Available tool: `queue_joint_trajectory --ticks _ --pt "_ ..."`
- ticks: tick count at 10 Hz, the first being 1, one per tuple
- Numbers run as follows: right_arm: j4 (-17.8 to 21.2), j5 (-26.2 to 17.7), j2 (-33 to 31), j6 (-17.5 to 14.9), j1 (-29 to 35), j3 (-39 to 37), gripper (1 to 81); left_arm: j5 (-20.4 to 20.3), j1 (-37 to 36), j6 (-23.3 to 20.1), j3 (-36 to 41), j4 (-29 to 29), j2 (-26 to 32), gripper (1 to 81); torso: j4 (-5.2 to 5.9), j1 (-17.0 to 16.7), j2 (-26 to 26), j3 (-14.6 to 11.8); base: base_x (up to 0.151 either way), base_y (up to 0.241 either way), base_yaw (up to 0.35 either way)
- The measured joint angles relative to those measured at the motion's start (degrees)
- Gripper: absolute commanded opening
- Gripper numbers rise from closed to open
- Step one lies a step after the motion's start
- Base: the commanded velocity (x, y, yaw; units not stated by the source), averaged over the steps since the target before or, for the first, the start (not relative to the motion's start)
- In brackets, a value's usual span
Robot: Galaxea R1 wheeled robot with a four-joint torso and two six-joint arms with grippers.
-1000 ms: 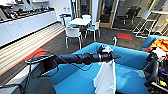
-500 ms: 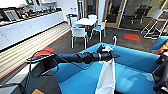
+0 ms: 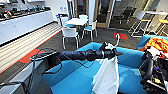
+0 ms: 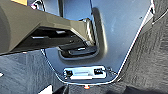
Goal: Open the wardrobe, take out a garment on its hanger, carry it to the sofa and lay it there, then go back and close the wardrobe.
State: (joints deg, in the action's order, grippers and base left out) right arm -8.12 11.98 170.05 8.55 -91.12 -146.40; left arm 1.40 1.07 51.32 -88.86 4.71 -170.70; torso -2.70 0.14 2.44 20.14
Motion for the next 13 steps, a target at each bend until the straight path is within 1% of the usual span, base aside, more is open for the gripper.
queue_joint_trajectory --ticks 1,4,9,11,13 --pt "0.0 0.0 0.1 0.0 0.0 0.0 81.1 -0.1 -0.7 0.4 -1.9 0.0 -0.9 1.0 0.02 0.0 0.0 0.0 0.000 0.000 0.000" --pt "0.0 0.0 0.6 0.0 0.1 -1.1 81.1 0.3 -1.1 1.1 -11.2 0.0 -4.4 1.0 0.02 0.0 0.0 0.0 0.000 0.000 0.000" --pt "0.0 0.0 1.8 0.1 0.5 -3.0 81.1 3.0 -2.5 1.4 -26.9 0.0 -10.1 1.0 0.02 0.0 0.0 0.0 0.000 0.000 0.000" --pt "0.0 0.0 1.8 0.1 0.5 -3.2 81.1 3.7 -2.5 1.4 -31.7 0.0 -11.0 1.0 0.02 0.0 0.0 0.0 0.000 0.000 0.000" --pt "0.0 0.0 1.9 0.3 0.5 -3.2 81.1 5.4 -2.5 1.5 -37.9 0.0 -10.8 1.0 0.02 0.0 0.0 0.0 0.000 0.000 0.000"
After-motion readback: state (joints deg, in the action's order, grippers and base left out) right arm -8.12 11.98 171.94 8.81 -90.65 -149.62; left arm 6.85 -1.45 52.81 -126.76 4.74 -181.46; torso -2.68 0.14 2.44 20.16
